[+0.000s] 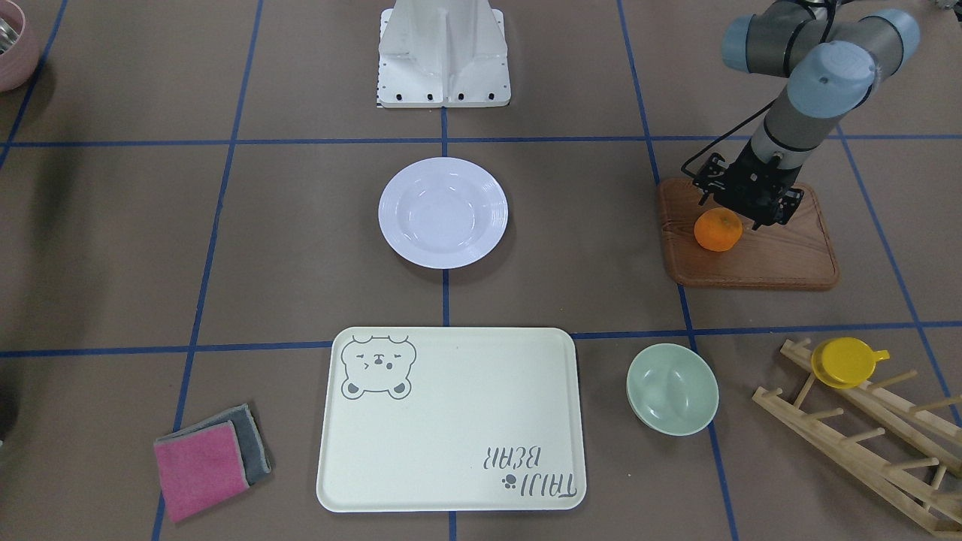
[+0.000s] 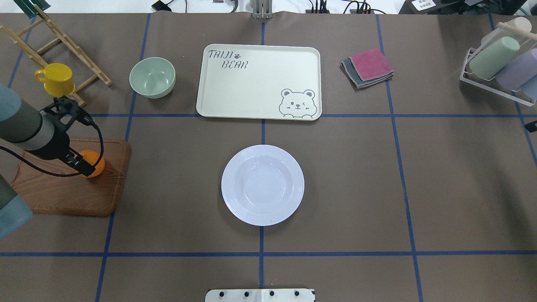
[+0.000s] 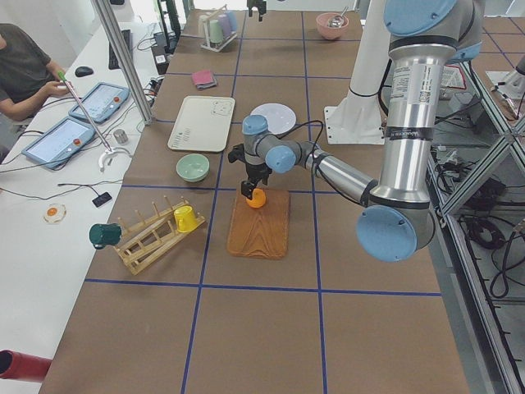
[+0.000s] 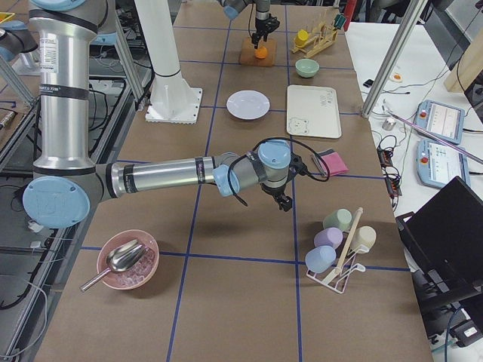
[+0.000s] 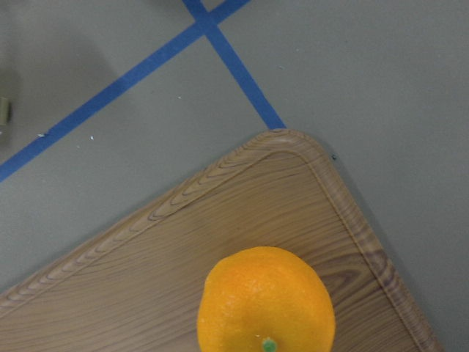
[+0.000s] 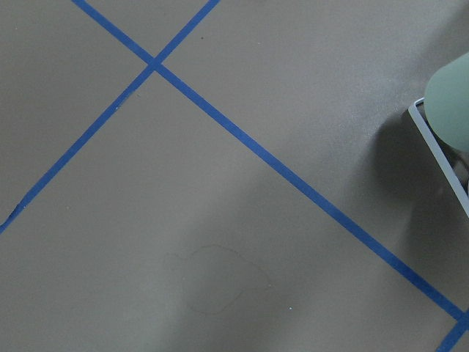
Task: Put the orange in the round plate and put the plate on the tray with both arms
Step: 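Close the left gripper around the orange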
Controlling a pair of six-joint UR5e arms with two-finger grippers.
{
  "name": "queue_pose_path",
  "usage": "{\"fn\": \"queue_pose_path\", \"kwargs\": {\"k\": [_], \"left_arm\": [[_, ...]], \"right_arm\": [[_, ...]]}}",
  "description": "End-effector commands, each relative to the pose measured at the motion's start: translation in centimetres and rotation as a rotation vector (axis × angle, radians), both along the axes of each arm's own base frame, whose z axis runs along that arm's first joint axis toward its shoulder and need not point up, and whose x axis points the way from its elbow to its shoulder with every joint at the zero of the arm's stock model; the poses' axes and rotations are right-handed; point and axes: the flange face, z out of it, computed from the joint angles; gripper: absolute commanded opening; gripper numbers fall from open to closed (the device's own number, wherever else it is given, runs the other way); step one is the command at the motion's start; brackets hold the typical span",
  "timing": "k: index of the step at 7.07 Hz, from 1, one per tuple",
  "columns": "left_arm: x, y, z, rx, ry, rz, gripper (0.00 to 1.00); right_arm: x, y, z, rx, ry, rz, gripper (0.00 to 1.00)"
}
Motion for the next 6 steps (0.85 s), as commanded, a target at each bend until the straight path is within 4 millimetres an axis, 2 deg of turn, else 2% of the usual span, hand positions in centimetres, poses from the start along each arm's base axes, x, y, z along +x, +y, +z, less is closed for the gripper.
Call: {"fn": "queue_pose_path", "kwargs": {"k": [1,6], "left_arm": [[0.8,-0.5,0.4,-0.005,-0.005,0.004,0.99],[1.9,-0.5,1.1,-0.011,-0.020,0.019,0.99]], "right_arm": [[-0.2,-0.1,0.1,-0.002,0.003,-0.001,1.00],[-0.4,-0.1,0.2,-0.009,0.003,-0.002,1.00]]}}
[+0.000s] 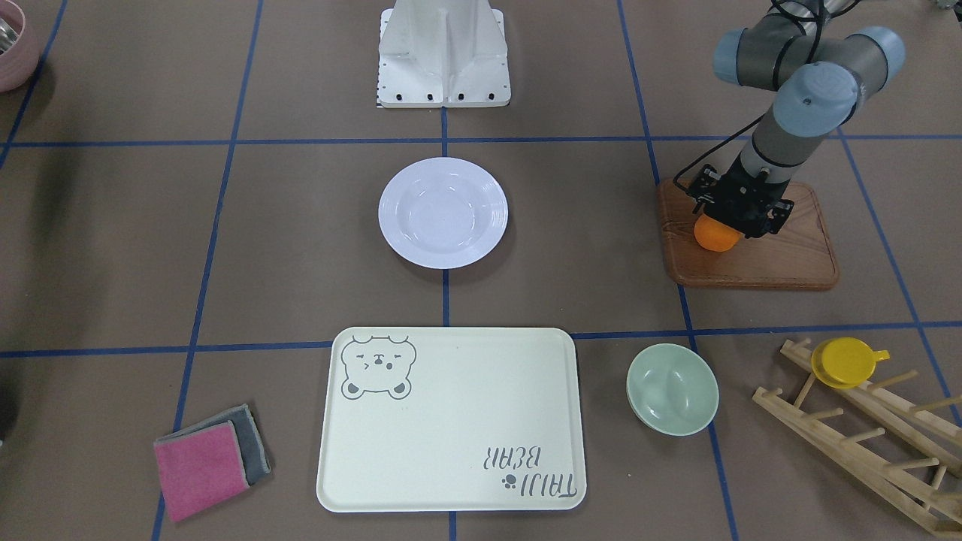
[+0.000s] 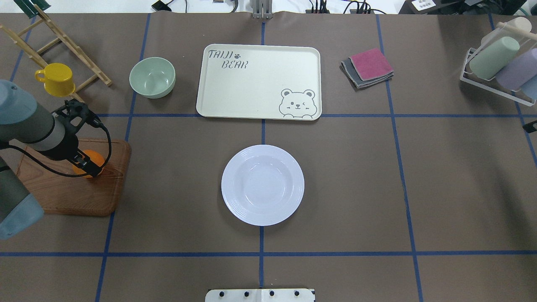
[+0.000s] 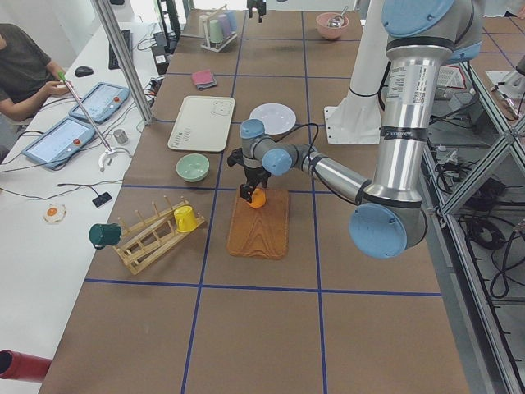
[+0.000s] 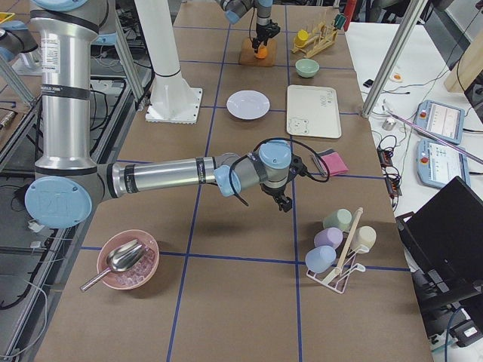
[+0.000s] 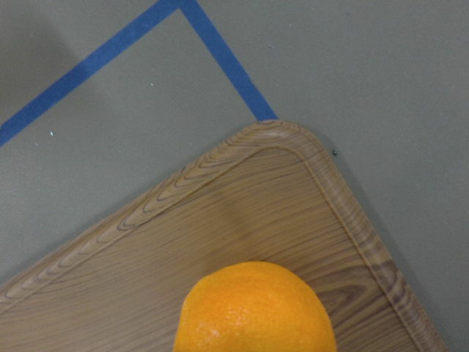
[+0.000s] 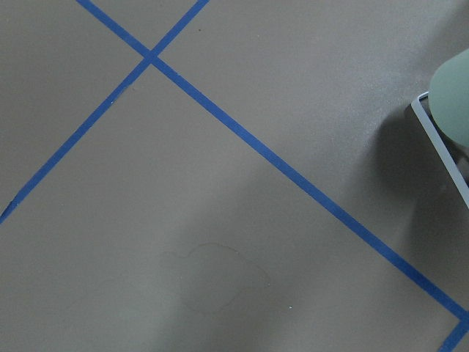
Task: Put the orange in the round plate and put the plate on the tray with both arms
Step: 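Close the left gripper around the orange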
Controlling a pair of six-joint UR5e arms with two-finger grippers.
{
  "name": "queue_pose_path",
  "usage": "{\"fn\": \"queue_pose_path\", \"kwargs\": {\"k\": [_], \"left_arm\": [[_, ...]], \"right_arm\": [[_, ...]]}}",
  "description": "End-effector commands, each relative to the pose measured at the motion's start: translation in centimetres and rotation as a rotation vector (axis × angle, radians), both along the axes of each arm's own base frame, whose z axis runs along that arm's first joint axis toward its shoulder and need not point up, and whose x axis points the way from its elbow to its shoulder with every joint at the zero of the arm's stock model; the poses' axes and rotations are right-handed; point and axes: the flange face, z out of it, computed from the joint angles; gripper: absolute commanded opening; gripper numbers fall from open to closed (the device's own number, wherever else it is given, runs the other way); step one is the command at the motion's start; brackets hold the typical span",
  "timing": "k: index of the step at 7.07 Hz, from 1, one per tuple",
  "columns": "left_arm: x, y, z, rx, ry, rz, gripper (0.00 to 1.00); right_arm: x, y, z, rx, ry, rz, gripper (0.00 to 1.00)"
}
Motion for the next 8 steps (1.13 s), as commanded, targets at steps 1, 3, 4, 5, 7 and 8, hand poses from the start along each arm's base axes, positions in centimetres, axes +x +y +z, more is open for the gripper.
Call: {"fn": "queue_pose_path", "kwargs": {"k": [1,3,4,5,7,8], "left_arm": [[0.4,0.0,0.3,-0.004,-0.006,0.006,0.99],[0.8,-0.4,-0.2,0.001,-0.001,0.005,0.99],[1.0,-0.4,0.3,-0.005,-0.007,0.007,0.99],[1.5,-1.0,1.1,-0.014,-0.020,0.009,0.99],[1.5,-1.1,1.7,-0.025,-0.031,0.006,0.99],[1.6,-1.1,1.5,-0.023,-0.028,0.007,0.99]], "right_arm": [[-0.1,0.0,0.0,-0.002,0.000,0.001,1.00],[-0.1,0.0,0.0,-0.002,0.000,0.000,1.00],[-0.3,0.0,0.0,-0.004,-0.001,-0.003,1.00],[-0.3,0.0,0.0,-0.006,-0.001,-0.001,1.00],[-0.4,0.1,-0.1,-0.006,-0.003,-0.002,1.00],[-0.5,-0.2,-0.3,-0.002,-0.004,-0.004,1.00]]}}
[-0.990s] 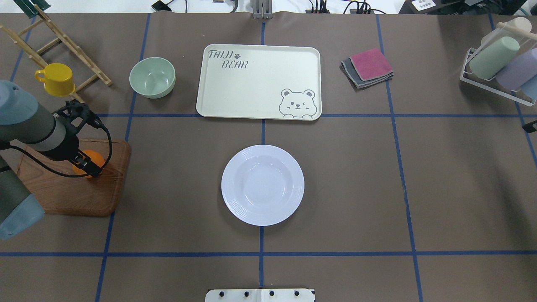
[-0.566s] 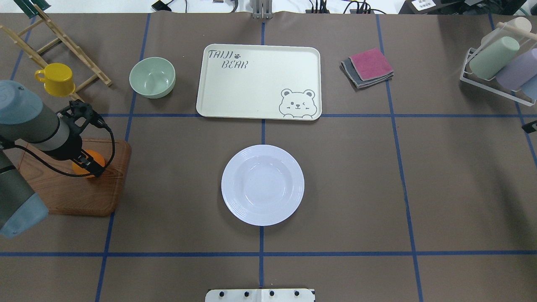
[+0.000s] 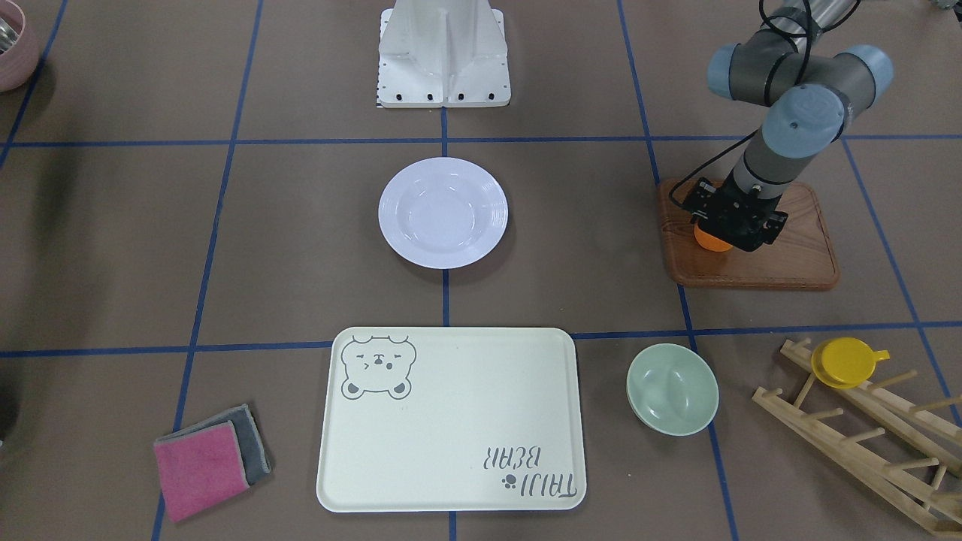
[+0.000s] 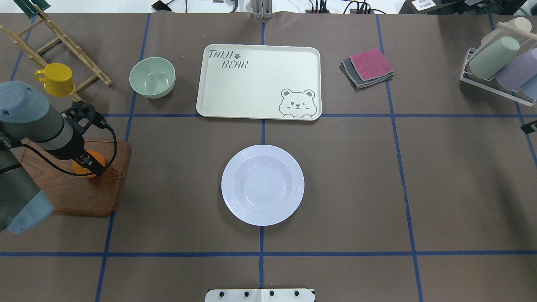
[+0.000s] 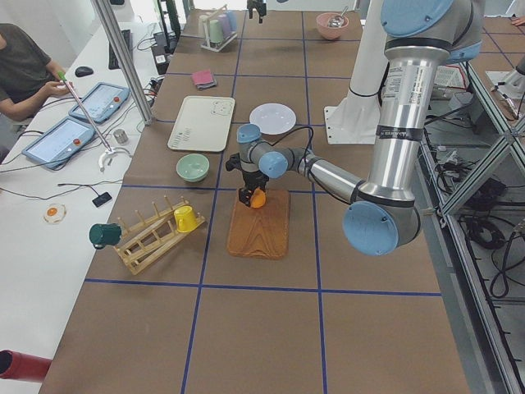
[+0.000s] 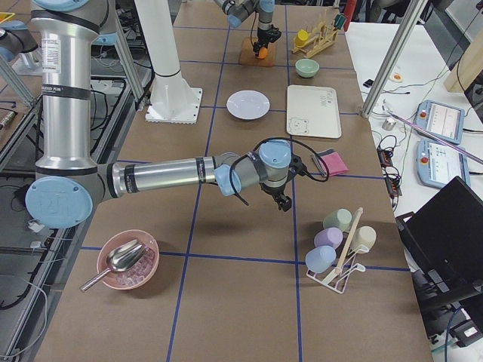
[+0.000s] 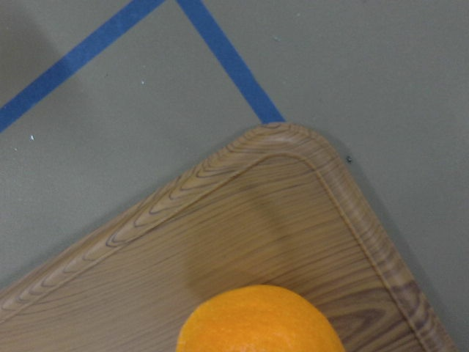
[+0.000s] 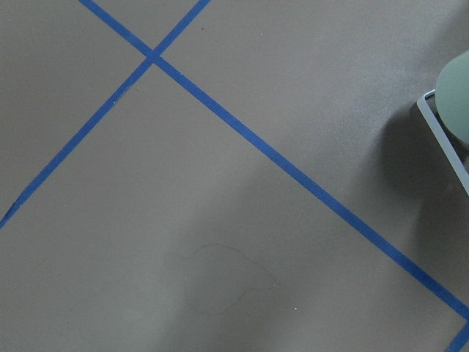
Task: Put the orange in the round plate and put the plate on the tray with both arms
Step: 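Close the left gripper around the orange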
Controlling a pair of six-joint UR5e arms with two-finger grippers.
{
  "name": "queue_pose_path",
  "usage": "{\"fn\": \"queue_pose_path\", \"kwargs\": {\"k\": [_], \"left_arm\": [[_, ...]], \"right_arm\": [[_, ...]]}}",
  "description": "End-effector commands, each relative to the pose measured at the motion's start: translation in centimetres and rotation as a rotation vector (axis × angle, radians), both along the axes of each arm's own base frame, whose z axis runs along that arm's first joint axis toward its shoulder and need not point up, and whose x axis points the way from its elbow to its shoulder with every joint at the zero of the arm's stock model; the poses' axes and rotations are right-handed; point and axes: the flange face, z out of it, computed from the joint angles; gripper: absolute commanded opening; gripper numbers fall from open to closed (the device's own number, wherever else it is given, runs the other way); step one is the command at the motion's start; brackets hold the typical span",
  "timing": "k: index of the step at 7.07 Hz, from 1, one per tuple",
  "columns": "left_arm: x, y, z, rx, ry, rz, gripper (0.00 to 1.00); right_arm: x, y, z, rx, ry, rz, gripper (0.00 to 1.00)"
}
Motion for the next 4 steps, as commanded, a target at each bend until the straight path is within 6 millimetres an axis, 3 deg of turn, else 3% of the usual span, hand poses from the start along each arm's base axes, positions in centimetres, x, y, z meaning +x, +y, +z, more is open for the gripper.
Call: {"fn": "queue_pose_path", "kwargs": {"k": [1,2,3,4], "left_arm": [[-0.05,-0.02,-0.08,-0.002,0.000,-0.004,0.97],[-0.09,0.07,-0.45,-0.001,0.007,-0.003,0.34],[-0.05,0.06,-0.51,-0.003,0.008,0.000,0.00],[-0.15,0.09,-0.81,-0.002,0.013,0.000,0.00]], "right_arm": [[-0.34,-0.20,-0.24,-0.002,-0.002,-0.001,1.00],[-0.34,-0.20,-0.24,-0.003,-0.002,0.000,1.00],[-0.34,-0.20,-0.24,-0.003,-0.002,0.000,1.00],[-0.35,-0.25,-0.47,0.002,-0.003,0.000,1.00]]}}
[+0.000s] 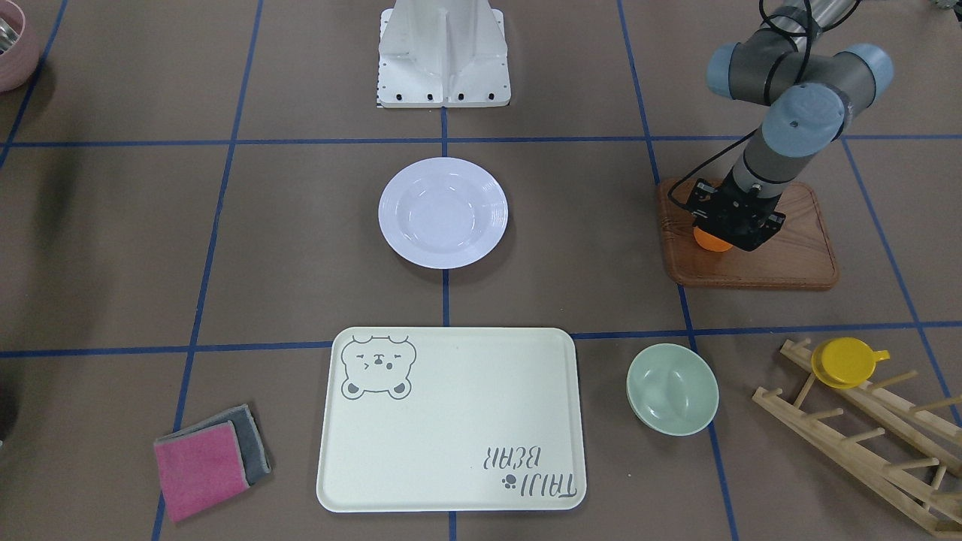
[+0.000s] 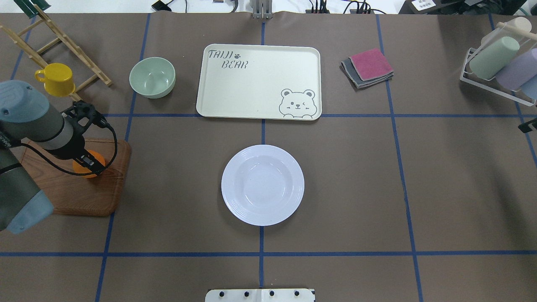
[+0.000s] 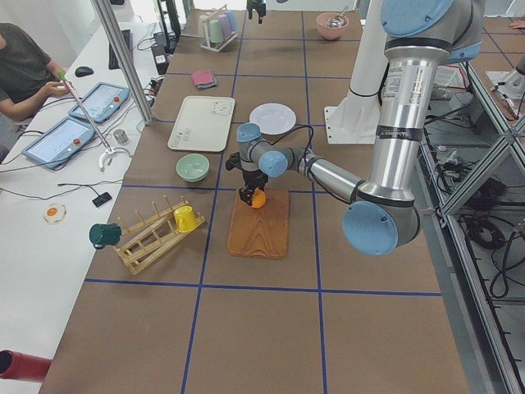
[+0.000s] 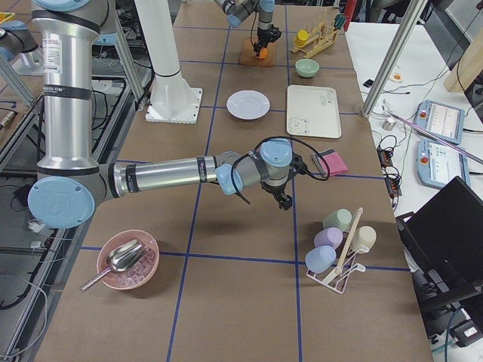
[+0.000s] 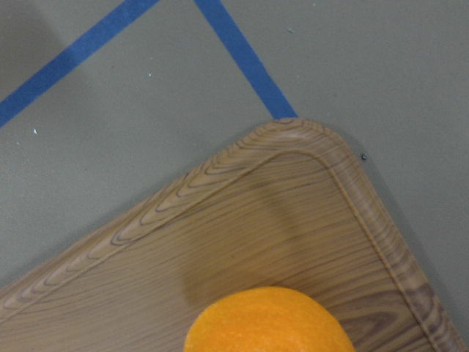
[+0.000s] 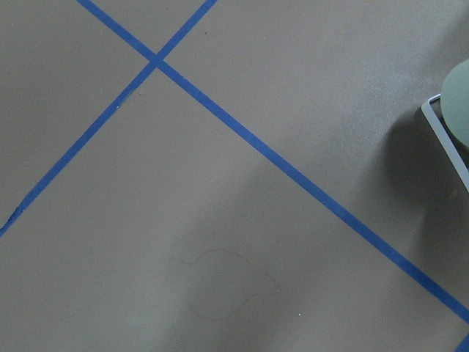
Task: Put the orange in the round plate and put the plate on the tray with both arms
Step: 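Carry the orange with the left gripper onto the white plate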
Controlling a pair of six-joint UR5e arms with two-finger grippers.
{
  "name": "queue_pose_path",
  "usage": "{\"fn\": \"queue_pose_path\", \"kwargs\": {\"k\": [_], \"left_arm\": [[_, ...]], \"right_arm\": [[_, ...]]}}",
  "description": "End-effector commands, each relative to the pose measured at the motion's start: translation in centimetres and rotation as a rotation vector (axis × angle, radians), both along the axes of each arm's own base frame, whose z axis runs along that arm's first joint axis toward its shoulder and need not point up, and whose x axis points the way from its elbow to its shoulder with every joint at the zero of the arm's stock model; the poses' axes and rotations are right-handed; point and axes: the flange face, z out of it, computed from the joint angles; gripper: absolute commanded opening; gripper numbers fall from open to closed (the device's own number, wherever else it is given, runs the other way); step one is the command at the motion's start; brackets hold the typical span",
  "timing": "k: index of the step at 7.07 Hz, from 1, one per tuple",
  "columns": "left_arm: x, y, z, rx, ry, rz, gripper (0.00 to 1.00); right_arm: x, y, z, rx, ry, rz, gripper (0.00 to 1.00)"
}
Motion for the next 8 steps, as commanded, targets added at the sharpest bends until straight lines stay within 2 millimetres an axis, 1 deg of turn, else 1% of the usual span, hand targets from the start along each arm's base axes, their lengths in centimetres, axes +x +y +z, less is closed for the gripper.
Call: {"fn": "queue_pose_path", "kwargs": {"k": [1,2,3,4,5,6,7,8], "left_arm": [[0.2,-0.1,-2.7,0.017,0.042,0.005,0.00],[0.2,0.3,-6.3,-0.035,0.107,0.012,0.00],[2.1,-1.1,-11.4,-0.070,0.141,-0.042,0.00],[3.5,-2.3,-17.3,-0.108,0.183,-0.115,0.00],[6.6,-1.5,-22.2,-0.140,0.211,-0.130,0.00],[10.5,1.1,-25.3,-0.204,0.226,-0.151,0.00],[12.8,0.7,-28.8,-0.225,0.237,-0.220,0.00],[17.5,2.1,-30.9,-0.205,0.209,-0.208,0.00]], "right_arm": [[-0.1,-0.2,-0.6,0.004,-0.002,0.006,1.00],[-0.1,-0.3,-0.5,-0.001,-0.003,0.010,1.00],[-0.2,-0.7,-1.0,0.008,-0.005,0.010,1.00],[-0.2,-0.8,-1.1,0.009,-0.005,0.010,1.00],[-0.2,-0.8,-1.1,0.009,-0.005,0.010,1.00],[-0.1,-0.8,-1.1,0.009,-0.005,0.011,1.00],[-0.2,-0.8,-0.9,0.005,-0.005,0.011,1.00],[-0.2,-0.8,-0.9,0.005,-0.005,0.011,1.00]]}}
